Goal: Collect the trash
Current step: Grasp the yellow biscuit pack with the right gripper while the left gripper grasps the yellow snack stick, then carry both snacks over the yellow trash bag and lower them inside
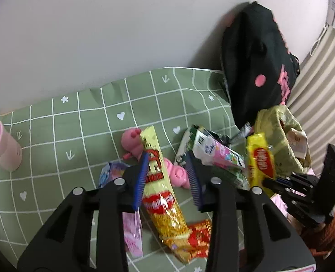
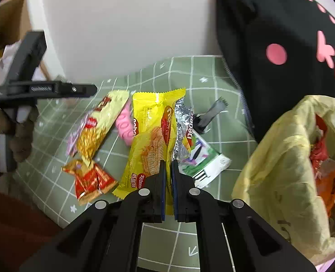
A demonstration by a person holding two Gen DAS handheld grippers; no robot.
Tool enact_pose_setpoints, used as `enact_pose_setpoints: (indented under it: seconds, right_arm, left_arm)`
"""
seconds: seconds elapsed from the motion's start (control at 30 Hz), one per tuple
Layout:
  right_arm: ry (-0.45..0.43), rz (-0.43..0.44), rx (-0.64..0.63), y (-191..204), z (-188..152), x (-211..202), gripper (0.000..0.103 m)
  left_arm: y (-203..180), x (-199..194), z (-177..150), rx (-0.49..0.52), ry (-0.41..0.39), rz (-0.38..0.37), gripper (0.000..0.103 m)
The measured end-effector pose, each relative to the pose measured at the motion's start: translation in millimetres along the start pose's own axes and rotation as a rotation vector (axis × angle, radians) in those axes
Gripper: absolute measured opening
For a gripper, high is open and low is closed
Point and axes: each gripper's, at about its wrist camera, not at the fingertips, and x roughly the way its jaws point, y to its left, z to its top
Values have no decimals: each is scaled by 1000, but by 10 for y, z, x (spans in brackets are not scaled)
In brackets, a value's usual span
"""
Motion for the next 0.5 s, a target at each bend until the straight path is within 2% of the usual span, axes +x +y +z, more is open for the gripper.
enact_pose_setpoints:
  seconds: [0.1,0.27,0.3,0.33,0.37,0.43,0.5]
  right_arm:
    - [-26,-7,46,-82,9,-109,6]
    - [-48,-54,94,-200,-29,-237,6]
    - [-50,-63,98,-218,-41,-260,6]
    - [-53,-73,102,-236,-56,-283,6]
    - [-57,-89,105,-263,-70,-318,6]
    - [-66,-114,109,-290,-86,-385,6]
    - [-93,-146,121,-348,-73,-508,6]
  left_arm:
    - [24,178,136,-9,33,12,33]
    - [83,571,284,-33,167,81,33]
    - [86,618,288,-34,188,86,30]
    - [87,645,279,-35,201,85,18]
    - [65,658,277,-33,210,74,18]
    - [-27,585,301,-23,182,40,17]
    - [-241,393,409,4,114,-19,17]
